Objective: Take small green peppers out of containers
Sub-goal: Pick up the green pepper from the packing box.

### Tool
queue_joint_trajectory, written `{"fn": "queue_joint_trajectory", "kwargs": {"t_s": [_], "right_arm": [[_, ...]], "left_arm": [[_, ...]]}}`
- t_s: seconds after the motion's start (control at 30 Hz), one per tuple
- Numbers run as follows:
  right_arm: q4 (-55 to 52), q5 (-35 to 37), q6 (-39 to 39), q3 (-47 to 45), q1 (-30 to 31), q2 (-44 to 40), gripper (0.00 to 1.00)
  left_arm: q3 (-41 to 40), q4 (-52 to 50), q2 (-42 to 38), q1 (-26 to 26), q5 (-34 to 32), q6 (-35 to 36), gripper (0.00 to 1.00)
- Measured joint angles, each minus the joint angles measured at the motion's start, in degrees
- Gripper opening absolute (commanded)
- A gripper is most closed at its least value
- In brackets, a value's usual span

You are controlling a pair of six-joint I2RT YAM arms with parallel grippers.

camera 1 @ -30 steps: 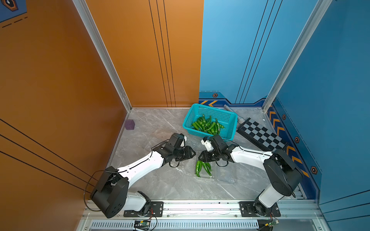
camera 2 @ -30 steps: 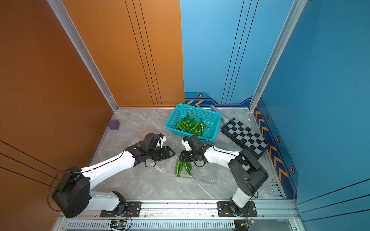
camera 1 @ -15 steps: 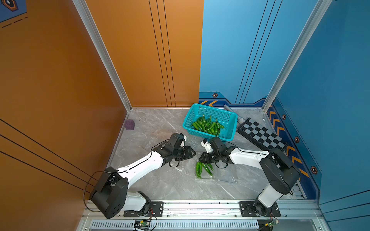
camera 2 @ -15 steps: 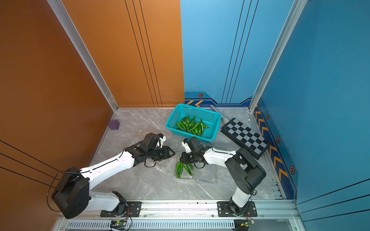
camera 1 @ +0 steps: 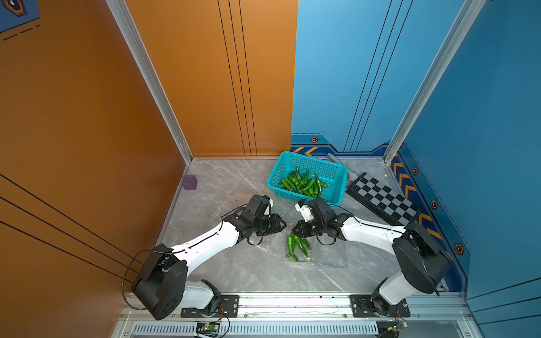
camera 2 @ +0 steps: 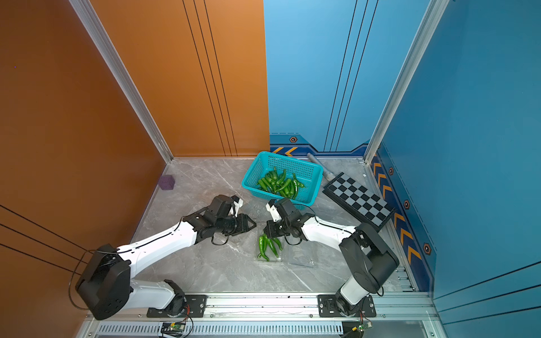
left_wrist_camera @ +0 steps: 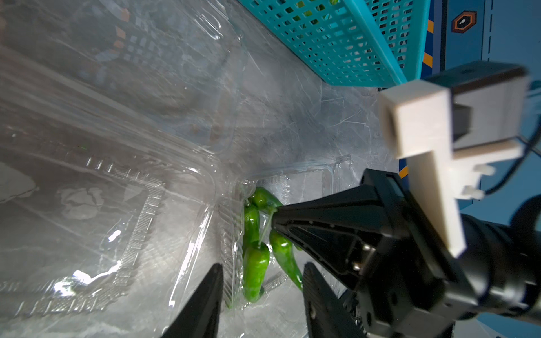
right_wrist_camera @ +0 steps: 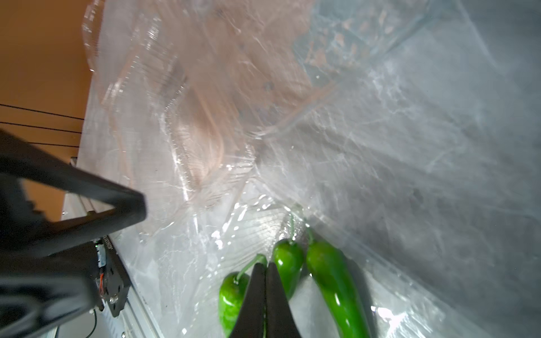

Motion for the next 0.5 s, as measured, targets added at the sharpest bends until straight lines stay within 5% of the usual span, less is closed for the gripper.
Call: {"fn": "queue_joint_trajectory", "kwargs": {"t_s": [0.5], "right_arm": [[-7.30,-2.89,-2.01,5.44,-10.67,-11.61,0.06]], "left_arm": [[0.07,-0.22,0.00,0.00,-0.20,0.00,0.48]]}}
